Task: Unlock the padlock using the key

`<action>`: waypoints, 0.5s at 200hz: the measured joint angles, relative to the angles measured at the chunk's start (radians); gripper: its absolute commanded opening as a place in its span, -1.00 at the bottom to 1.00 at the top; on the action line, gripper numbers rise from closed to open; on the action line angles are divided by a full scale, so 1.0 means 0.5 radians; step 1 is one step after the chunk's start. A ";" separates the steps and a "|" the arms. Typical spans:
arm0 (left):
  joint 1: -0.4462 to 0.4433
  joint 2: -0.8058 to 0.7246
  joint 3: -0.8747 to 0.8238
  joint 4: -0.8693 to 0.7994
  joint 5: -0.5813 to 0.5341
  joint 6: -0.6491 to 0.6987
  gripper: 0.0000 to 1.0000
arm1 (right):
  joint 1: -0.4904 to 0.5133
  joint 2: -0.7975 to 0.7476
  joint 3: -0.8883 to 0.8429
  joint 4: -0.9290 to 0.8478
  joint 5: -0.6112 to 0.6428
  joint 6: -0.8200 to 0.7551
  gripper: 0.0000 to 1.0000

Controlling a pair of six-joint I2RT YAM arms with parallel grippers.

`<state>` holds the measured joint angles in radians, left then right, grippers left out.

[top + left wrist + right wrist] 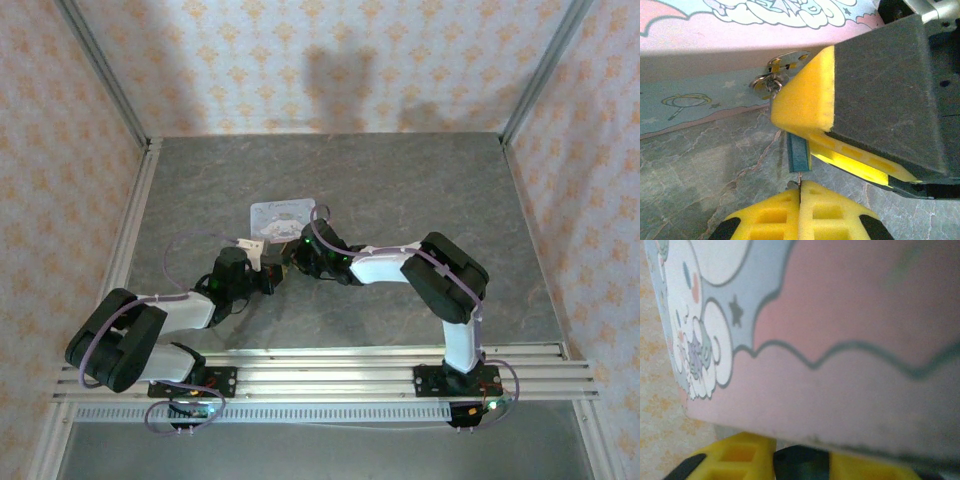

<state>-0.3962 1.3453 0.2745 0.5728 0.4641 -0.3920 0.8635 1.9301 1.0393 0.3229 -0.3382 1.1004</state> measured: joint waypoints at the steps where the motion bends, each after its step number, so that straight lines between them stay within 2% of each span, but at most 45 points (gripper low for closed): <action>1: 0.000 -0.001 0.000 0.000 0.000 0.000 -1.00 | 0.000 0.000 0.000 -0.001 0.001 0.003 -0.59; 32: 0.009 -0.002 0.000 -0.011 0.001 0.000 -1.00 | 0.000 0.000 0.001 -0.001 0.001 0.013 -1.00; 53: 0.009 -0.015 0.001 -0.025 -0.001 0.000 -0.99 | 0.000 0.000 0.001 0.001 0.001 0.028 -1.00; 64: 0.009 -0.031 0.005 -0.050 -0.002 0.000 -0.83 | 0.000 0.000 -0.002 0.008 0.002 0.047 -1.00; 77: 0.009 -0.062 0.009 -0.083 -0.001 0.000 -0.48 | 0.001 -0.001 -0.021 0.040 0.002 0.068 -1.00; 87: 0.009 -0.103 0.011 -0.115 -0.002 -0.010 -0.28 | 0.003 -0.002 -0.044 0.069 0.012 0.095 -1.00; 100: 0.009 -0.173 0.017 -0.169 -0.003 -0.028 -0.13 | 0.004 -0.006 -0.071 0.108 0.034 0.129 -1.00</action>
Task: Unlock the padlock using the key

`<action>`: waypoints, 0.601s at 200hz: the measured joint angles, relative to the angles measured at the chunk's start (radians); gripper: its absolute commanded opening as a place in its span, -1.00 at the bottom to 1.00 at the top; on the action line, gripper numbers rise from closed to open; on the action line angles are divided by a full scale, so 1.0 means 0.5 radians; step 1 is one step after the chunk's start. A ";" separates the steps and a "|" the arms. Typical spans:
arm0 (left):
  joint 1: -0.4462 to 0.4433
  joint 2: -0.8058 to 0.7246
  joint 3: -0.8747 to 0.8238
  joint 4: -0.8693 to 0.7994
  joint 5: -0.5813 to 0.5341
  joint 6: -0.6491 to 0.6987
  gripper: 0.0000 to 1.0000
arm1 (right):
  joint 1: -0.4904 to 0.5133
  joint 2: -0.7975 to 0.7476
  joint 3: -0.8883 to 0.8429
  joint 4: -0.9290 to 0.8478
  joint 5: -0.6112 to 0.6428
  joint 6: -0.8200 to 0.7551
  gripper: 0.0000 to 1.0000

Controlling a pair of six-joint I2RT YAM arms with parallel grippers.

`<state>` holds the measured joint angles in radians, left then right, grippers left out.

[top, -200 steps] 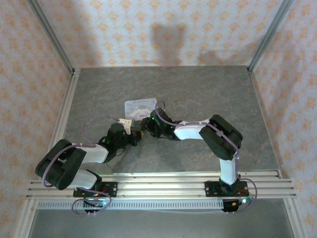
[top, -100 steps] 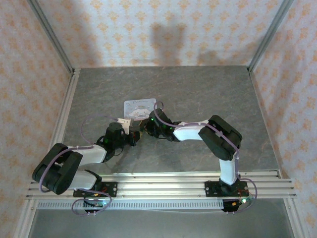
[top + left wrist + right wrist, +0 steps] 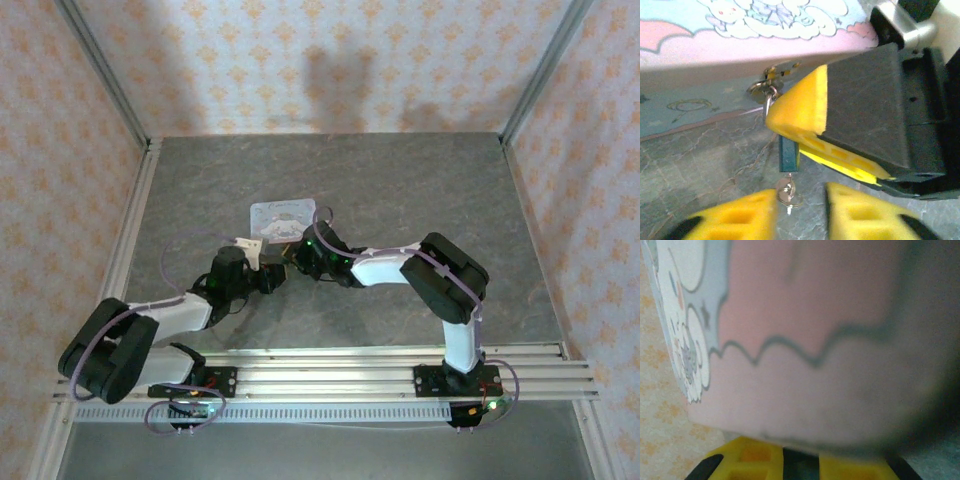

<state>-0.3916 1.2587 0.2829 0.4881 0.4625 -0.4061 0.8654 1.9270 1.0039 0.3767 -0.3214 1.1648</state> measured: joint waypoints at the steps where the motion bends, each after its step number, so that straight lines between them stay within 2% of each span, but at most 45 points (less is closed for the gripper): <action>1: 0.000 -0.004 0.001 -0.004 -0.001 -0.006 -0.13 | 0.001 0.000 -0.002 0.003 0.002 0.005 -1.00; 46: 0.114 -0.252 0.011 -0.214 0.044 -0.139 -0.17 | 0.009 -0.051 -0.026 -0.024 0.059 0.114 -1.00; 120: 0.143 -0.193 -0.044 -0.227 0.234 -0.258 -0.17 | 0.011 -0.068 0.033 -0.212 0.074 0.221 -1.00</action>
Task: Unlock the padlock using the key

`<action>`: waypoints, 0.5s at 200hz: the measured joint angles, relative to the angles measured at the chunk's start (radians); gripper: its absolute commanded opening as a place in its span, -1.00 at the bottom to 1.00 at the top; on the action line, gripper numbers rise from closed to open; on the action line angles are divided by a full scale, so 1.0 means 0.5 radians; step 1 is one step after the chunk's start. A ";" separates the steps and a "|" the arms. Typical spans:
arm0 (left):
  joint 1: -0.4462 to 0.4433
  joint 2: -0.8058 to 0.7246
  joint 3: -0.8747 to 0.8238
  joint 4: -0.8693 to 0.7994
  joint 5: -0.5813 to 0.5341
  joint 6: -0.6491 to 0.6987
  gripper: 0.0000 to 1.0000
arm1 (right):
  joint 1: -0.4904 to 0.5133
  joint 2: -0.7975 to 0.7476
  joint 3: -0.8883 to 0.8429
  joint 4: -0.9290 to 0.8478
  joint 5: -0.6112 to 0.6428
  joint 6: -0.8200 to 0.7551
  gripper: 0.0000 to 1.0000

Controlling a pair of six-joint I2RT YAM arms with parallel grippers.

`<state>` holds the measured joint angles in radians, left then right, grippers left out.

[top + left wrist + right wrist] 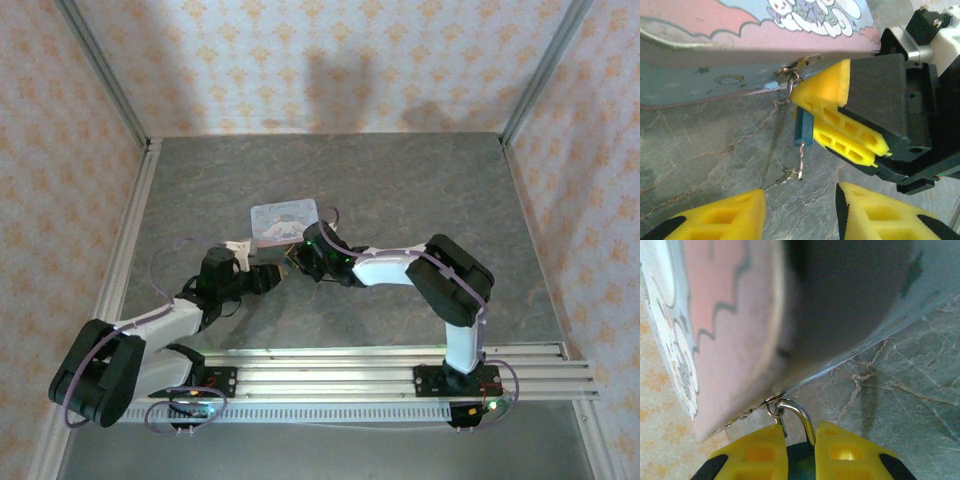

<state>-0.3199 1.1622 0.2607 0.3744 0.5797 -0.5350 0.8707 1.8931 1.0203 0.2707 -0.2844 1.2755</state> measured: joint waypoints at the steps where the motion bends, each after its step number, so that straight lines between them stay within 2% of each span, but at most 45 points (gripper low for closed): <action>1: 0.000 0.002 0.000 0.000 0.001 0.000 -0.17 | 0.000 0.000 0.002 -0.005 0.000 0.000 -1.00; 31: 0.000 0.103 0.000 0.023 0.035 0.018 -0.19 | 0.008 0.000 0.035 -0.065 0.000 0.017 -1.00; 100: 0.000 0.267 0.001 0.176 0.054 0.017 -0.48 | 0.008 0.000 0.055 -0.111 0.000 0.032 -1.00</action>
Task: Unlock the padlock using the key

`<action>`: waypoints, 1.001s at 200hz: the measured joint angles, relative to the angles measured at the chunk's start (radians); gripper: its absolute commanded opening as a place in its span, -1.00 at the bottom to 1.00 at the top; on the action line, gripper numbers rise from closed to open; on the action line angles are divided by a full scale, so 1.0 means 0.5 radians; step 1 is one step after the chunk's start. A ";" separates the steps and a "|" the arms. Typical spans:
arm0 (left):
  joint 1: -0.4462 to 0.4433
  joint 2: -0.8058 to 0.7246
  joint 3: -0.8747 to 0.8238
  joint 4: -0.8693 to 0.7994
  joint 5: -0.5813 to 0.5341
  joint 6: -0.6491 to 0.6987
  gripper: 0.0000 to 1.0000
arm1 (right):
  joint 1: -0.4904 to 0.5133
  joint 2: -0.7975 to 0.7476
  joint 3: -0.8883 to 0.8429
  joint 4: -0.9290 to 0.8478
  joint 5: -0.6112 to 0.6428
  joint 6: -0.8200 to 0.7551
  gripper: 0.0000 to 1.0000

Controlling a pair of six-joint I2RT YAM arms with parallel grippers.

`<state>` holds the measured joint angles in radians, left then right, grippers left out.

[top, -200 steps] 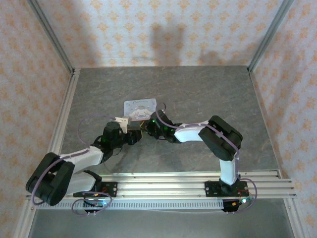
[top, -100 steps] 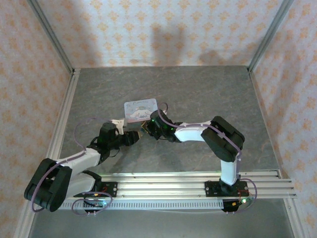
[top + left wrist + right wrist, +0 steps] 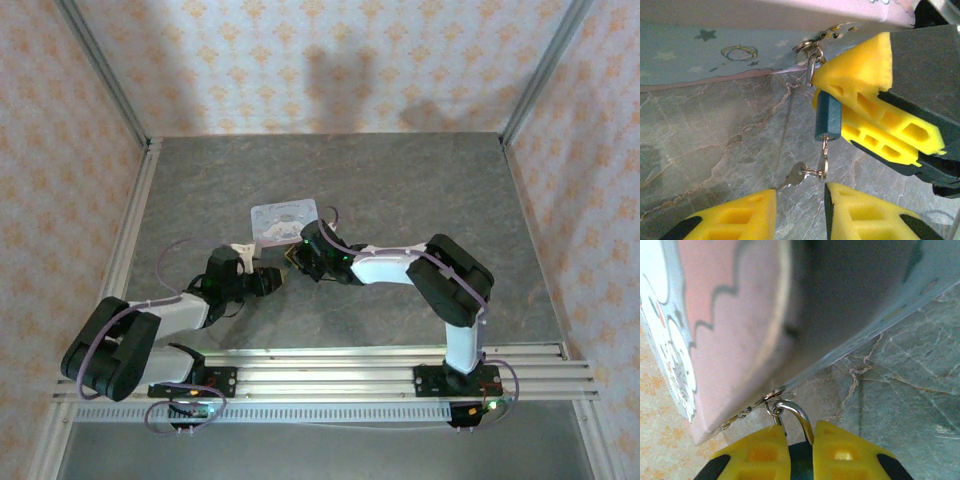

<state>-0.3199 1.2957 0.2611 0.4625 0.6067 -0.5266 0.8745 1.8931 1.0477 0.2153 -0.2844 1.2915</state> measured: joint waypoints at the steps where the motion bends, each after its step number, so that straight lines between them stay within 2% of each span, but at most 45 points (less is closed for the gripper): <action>1: 0.000 0.001 0.000 0.002 0.000 0.001 -0.48 | 0.000 0.000 0.000 0.000 0.000 0.000 -1.00; 26: 0.000 0.023 0.004 0.034 0.005 0.005 -0.55 | 0.000 0.000 0.000 0.000 0.000 0.018 -1.00; 102: 0.000 0.163 0.027 0.153 0.044 0.000 -0.56 | 0.000 0.000 0.000 -0.014 0.046 0.035 -1.00; 162: 0.000 0.076 0.027 0.114 0.027 0.008 -0.34 | 0.004 0.000 0.000 -0.013 0.047 0.058 -1.00; 200: 0.000 -0.026 0.026 0.110 0.028 0.022 -0.31 | 0.006 0.000 0.000 -0.013 0.047 0.071 -1.00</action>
<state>-0.3199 1.2827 0.2741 0.5175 0.6209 -0.5156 0.8776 1.8931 1.0477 0.2089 -0.2611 1.3270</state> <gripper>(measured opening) 0.343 0.121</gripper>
